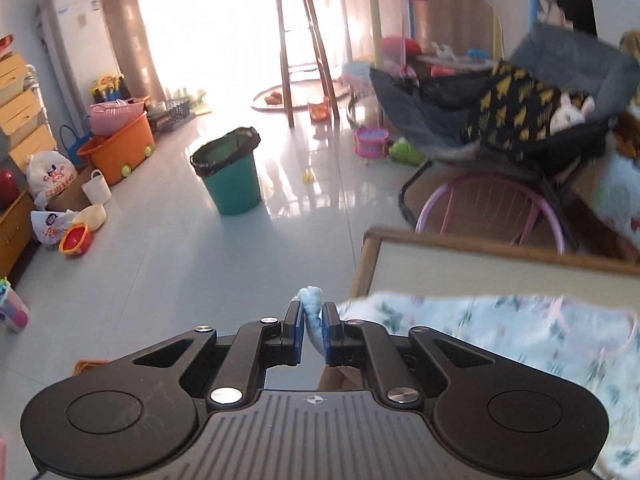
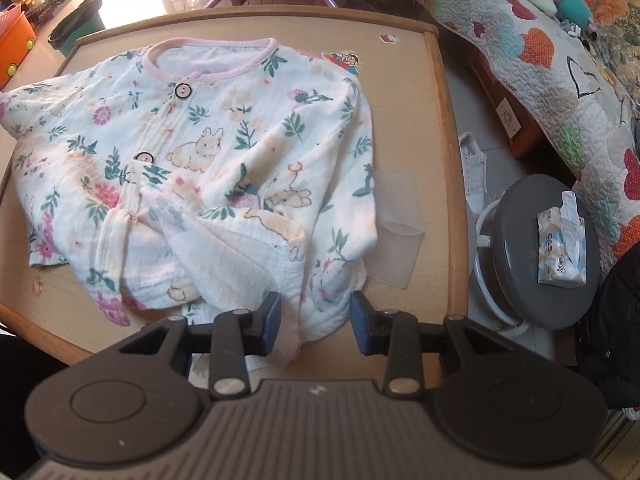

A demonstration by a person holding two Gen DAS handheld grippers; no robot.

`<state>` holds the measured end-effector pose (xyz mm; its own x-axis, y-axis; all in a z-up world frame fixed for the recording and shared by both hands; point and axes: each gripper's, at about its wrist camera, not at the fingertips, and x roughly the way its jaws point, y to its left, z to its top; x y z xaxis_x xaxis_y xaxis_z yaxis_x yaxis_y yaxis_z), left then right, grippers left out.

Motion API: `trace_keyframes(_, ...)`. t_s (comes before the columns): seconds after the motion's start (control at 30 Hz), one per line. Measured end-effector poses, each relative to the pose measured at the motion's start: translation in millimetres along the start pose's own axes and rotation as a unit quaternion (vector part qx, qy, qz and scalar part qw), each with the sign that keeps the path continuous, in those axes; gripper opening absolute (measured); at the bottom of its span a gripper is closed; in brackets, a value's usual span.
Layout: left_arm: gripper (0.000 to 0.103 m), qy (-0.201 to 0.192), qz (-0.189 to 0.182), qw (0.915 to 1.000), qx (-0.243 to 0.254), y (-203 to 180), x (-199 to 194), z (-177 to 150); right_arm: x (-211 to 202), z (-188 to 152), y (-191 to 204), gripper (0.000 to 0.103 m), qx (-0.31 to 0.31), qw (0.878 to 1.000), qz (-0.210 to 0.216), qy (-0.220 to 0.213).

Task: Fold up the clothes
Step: 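Lower the garment onto the table and open the left gripper, then move the right gripper to the bunched front panel of the garment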

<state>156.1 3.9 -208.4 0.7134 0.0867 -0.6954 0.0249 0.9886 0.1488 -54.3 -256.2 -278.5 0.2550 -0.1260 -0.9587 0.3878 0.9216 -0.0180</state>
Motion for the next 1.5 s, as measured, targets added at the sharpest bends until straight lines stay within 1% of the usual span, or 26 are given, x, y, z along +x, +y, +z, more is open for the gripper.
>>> trace_keyframes(0.07, 0.018, 0.034, 0.003, 0.9994, -0.011, 4.3, 11.3, -4.3, 0.8, -0.2, 0.1, 0.037, -0.002, 1.000, -0.001, 0.002)
trace_keyframes(0.13, 0.018, 0.063, 0.003, 0.9973, -0.039, 14.0, 19.8, -9.8, 0.5, -0.1, -0.1, 0.037, -0.003, 1.000, -0.001, 0.002)
trace_keyframes(0.2, 0.018, 0.081, -0.002, 0.9951, -0.057, 21.8, 22.8, -11.0, 1.0, 0.6, -2.5, 0.037, -0.005, 1.000, 0.000, 0.003)
trace_keyframes(0.27, 0.020, 0.097, -0.011, 0.9921, -0.078, 31.1, 23.4, -13.2, 1.0, 1.2, -5.6, 0.037, -0.004, 1.000, 0.003, 0.005)
trace_keyframes(0.3, 0.026, 0.104, -0.016, 0.9902, -0.092, 36.6, 22.3, -15.0, 0.9, 1.6, -7.4, 0.037, -0.003, 1.000, 0.004, 0.007)
trace_keyframes(0.33, 0.034, 0.111, -0.022, 0.9880, -0.105, 42.1, 21.3, -16.8, 0.1, 2.0, -9.5, 0.037, 0.000, 1.000, 0.005, 0.007)
trace_keyframes(0.4, 0.043, 0.118, -0.043, 0.9820, -0.141, 50.7, 16.8, -22.7, -2.9, 2.7, -13.8, 0.037, 0.005, 1.000, 0.008, 0.005)
trace_keyframes(0.43, 0.044, 0.121, -0.054, 0.9787, -0.157, 53.5, 13.9, -24.7, -4.8, 2.9, -15.9, 0.037, 0.007, 1.000, 0.010, 0.004)
trace_keyframes(0.53, 0.047, 0.145, -0.102, 0.9667, -0.184, 55.8, 5.7, -36.3, -11.3, 3.5, -21.6, 0.037, 0.009, 1.000, 0.017, -0.002)
trace_keyframes(0.63, 0.047, 0.179, -0.153, 0.9546, -0.183, 47.7, -2.8, -53.6, -16.6, 1.0, -23.9, 0.037, 0.007, 1.000, 0.015, -0.005)
trace_keyframes(0.67, 0.047, 0.186, -0.161, 0.9522, -0.181, 42.7, -6.4, -62.5, -18.0, -0.8, -23.9, 0.037, 0.005, 1.000, 0.015, -0.006)
trace_keyframes(0.73, 0.047, 0.202, -0.175, 0.9473, -0.176, 32.4, -13.8, -80.8, -20.6, -5.7, -23.0, 0.037, 0.004, 1.000, 0.016, -0.006)
trace_keyframes(0.83, 0.047, 0.225, -0.186, 0.9411, -0.171, 21.9, -22.9, -108.0, -24.1, -13.8, -19.7, 0.037, 0.003, 1.000, 0.023, -0.006)
trace_keyframes(0.93, 0.047, 0.232, -0.195, 0.9361, -0.180, 12.4, -30.2, -129.6, -26.9, -20.7, -14.9, 0.037, 0.003, 1.000, 0.028, -0.005)
trace_keyframes(1.07, 0.047, 0.227, -0.187, 0.9392, -0.177, 3.2, -37.0, -132.9, -26.4, -26.1, -8.3, 0.037, 0.000, 0.999, 0.034, 0.001)
trace_keyframes(1.1, 0.047, 0.232, -0.187, 0.9380, -0.177, 0.7, -33.9, -126.2, -26.5, -26.8, -7.2, 0.037, 0.000, 0.999, 0.034, 0.001)
trace_keyframes(1.17, 0.047, 0.237, -0.190, 0.9357, -0.180, -2.0, -35.6, -126.7, -26.0, -27.6, -5.3, 0.037, 0.001, 0.999, 0.036, 0.002)
trace_keyframes(1.3, 0.046, 0.233, -0.185, 0.9369, -0.183, -10.8, -35.6, -125.5, -22.7, -29.6, -1.5, 0.037, 0.001, 0.999, 0.037, 0.006)
trace_keyframes(1.33, 0.041, 0.233, -0.186, 0.9361, -0.187, -13.1, -34.6, -125.0, -22.0, -30.6, -0.9, 0.037, 0.000, 0.999, 0.037, 0.007)
trace_keyframes(1.43, 0.040, 0.236, -0.185, 0.9339, -0.195, -18.4, -33.3, -124.0, -20.1, -33.8, -0.2, 0.037, 0.001, 0.999, 0.037, 0.010)
trace_keyframes(1.47, 0.036, 0.237, -0.184, 0.9337, -0.195, -20.2, -32.8, -123.5, -19.8, -34.9, -0.8, 0.037, 0.002, 0.999, 0.037, 0.009)
trace_keyframes(1.5, 0.027, 0.240, -0.185, 0.9328, -0.195, -21.0, -33.0, -123.8, -19.8, -36.1, -1.4, 0.037, 0.002, 0.999, 0.038, 0.008)
